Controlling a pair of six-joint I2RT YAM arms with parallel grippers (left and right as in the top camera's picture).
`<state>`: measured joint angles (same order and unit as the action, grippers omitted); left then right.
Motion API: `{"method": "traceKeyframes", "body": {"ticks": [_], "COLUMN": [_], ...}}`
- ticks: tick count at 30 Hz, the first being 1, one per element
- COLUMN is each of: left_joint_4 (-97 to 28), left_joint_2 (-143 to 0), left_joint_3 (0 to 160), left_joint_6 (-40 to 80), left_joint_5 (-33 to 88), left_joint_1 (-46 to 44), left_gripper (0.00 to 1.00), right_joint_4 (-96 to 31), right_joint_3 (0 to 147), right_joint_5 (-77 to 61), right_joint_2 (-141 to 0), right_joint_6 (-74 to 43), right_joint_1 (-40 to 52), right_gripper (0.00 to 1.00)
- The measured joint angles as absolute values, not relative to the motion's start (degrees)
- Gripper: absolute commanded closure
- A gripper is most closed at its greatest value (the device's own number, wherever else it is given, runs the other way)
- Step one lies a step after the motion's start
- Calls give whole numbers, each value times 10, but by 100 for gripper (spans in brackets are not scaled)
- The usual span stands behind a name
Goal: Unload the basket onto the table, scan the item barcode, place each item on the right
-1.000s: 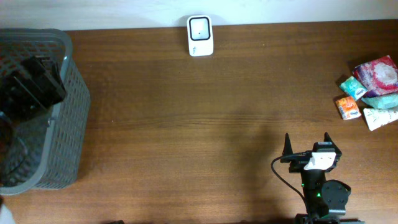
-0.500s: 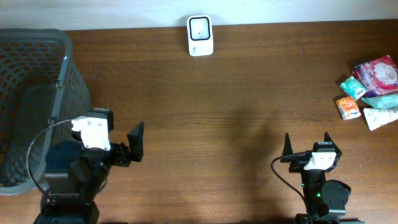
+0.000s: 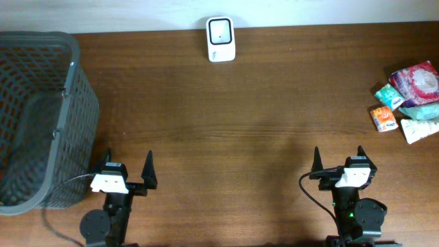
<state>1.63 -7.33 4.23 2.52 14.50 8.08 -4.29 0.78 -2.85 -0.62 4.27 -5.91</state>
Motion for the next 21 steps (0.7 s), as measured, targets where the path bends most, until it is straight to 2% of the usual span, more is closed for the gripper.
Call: {"method": "traceKeyframes", "body": {"ticks": [4, 7, 12, 16, 21], "left_joint_4": [30, -36, -39, -46, -47], "left_joint_2": [-34, -9, -8, -8, -8], "left_joint_3": [10, 8, 8, 8, 8], "left_joint_6": [25, 25, 25, 22, -5], "left_joint_5": [142, 115, 87, 18, 4], "left_joint_1": [81, 81, 81, 34, 22], "left_gripper": [1, 1, 1, 1, 1], "right_joint_4": [-43, -43, -43, -43, -43], "right_joint_3": [8, 8, 8, 8, 8], "right_joint_5": [-29, -28, -29, -29, -28], "right_joint_2": [-6, -6, -6, -6, -6], "right_joint_6": [42, 42, 43, 43, 43], "right_joint_1": [-59, -59, -59, -59, -59], "right_gripper": [1, 1, 1, 1, 1]}}
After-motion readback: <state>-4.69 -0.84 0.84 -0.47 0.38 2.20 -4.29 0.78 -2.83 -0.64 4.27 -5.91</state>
